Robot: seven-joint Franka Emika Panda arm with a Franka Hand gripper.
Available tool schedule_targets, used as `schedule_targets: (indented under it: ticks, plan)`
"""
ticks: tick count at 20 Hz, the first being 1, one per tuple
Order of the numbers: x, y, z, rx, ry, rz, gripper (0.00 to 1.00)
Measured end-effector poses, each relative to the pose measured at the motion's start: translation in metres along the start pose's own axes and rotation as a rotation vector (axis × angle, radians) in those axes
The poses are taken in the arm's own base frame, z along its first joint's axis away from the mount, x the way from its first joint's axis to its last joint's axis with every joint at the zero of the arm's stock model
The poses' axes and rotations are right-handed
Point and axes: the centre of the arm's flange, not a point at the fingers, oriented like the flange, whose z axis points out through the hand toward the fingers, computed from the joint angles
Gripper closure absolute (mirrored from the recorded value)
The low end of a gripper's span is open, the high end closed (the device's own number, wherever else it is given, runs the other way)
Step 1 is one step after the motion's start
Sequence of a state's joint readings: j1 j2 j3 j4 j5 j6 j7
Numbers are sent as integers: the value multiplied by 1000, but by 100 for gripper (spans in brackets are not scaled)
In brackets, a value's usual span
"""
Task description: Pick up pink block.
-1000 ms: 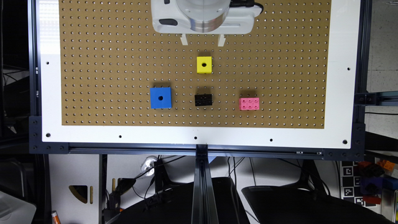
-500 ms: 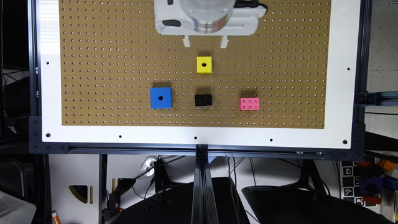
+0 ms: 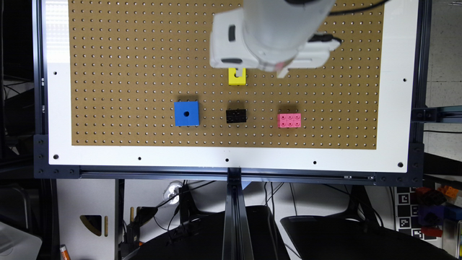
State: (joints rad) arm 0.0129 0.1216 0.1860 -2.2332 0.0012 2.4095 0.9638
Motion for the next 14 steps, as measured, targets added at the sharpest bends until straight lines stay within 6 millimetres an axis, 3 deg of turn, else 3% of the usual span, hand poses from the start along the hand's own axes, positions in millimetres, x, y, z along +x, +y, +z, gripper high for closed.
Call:
schedule_targets:
  ticks: [4, 14]
  plan:
    - [-3, -28, 6, 15, -9, 1, 0]
    - [1, -46, 4, 37, -9, -3, 0]
